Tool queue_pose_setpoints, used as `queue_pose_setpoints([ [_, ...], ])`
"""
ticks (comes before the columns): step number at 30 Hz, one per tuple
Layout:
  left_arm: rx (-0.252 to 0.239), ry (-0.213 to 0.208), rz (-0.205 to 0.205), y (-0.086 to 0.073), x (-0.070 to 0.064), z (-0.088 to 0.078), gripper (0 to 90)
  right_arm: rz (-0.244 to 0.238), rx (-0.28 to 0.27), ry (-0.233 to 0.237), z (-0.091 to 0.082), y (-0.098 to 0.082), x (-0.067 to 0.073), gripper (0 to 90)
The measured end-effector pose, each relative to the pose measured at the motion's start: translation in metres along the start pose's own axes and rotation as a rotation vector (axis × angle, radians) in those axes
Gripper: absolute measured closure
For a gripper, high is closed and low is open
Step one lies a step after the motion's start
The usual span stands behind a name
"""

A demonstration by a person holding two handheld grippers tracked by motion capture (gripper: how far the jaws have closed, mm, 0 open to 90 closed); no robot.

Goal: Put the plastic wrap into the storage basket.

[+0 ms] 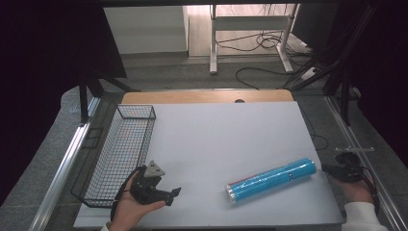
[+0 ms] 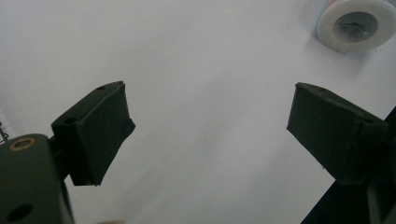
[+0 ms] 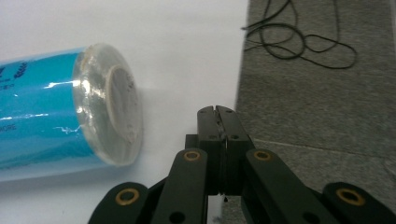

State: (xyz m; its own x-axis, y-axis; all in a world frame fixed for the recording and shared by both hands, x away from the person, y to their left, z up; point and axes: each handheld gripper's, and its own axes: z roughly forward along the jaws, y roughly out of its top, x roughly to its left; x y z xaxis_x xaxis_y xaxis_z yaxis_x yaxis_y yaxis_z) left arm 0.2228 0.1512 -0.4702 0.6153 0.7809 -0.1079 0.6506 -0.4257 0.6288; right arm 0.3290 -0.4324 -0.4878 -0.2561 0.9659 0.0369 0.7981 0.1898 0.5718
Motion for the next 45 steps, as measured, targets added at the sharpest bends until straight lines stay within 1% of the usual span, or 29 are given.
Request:
queue_pose_setpoints([
  [2, 0.003, 0.002, 0.001, 0.000, 0.000, 0.001, 13.1, -0.024, -0.010, 0.035, 0.003, 0.001, 0.004, 88.9],
  [3, 0.004, 0.001, 0.002, 0.000, 0.000, 0.001, 13.1, -0.039, -0.009, 0.033, 0.004, 0.003, 0.007, 88.9],
  [7, 0.008, -0.003, 0.009, 0.000, -0.001, 0.001, 13.1, -0.060, -0.011, 0.023, 0.007, 0.007, 0.012, 88.9],
  [9, 0.008, -0.002, 0.009, 0.000, -0.001, 0.001, 13.2, -0.059, -0.017, 0.047, 0.010, 0.009, 0.012, 89.0],
  [10, 0.008, -0.002, 0.007, 0.000, -0.001, 0.001, 13.2, -0.061, -0.014, 0.051, 0.012, 0.010, 0.012, 89.0],
  [13, 0.008, 0.000, 0.007, 0.000, 0.000, 0.001, 13.1, -0.083, -0.005, 0.085, 0.014, 0.012, 0.018, 89.1],
  [15, 0.010, 0.004, 0.007, 0.000, 0.000, 0.001, 13.2, -0.103, 0.006, 0.045, 0.013, 0.013, 0.023, 89.2],
  [17, 0.011, 0.002, 0.007, 0.000, 0.000, 0.001, 13.2, -0.111, 0.010, 0.026, 0.012, 0.013, 0.025, 89.2],
  [21, 0.012, 0.004, 0.011, 0.000, -0.001, 0.002, 13.2, -0.110, 0.013, 0.021, 0.011, 0.012, 0.027, 89.3],
  [25, 0.016, 0.003, 0.010, 0.000, -0.001, 0.003, 13.1, -0.129, 0.011, 0.056, 0.011, 0.011, 0.036, 89.3],
  [29, 0.017, 0.003, 0.015, 0.000, -0.001, 0.003, 13.1, -0.161, 0.026, 0.084, 0.012, 0.013, 0.052, 89.3],
  [34, 0.016, 0.004, 0.012, 0.000, 0.000, 0.003, 13.1, -0.201, 0.035, 0.098, 0.014, 0.016, 0.070, 89.3],
  [37, 0.013, 0.004, 0.013, -0.001, 0.001, 0.001, 13.1, -0.214, 0.031, 0.108, 0.016, 0.017, 0.076, 89.3],
  [42, 0.013, 0.006, 0.015, 0.000, 0.001, 0.001, 13.1, -0.221, 0.025, 0.124, 0.017, 0.017, 0.080, 89.3],
  [45, 0.014, 0.006, 0.016, 0.000, 0.001, 0.001, 13.1, -0.237, 0.027, 0.131, 0.017, 0.016, 0.085, 89.3],
])
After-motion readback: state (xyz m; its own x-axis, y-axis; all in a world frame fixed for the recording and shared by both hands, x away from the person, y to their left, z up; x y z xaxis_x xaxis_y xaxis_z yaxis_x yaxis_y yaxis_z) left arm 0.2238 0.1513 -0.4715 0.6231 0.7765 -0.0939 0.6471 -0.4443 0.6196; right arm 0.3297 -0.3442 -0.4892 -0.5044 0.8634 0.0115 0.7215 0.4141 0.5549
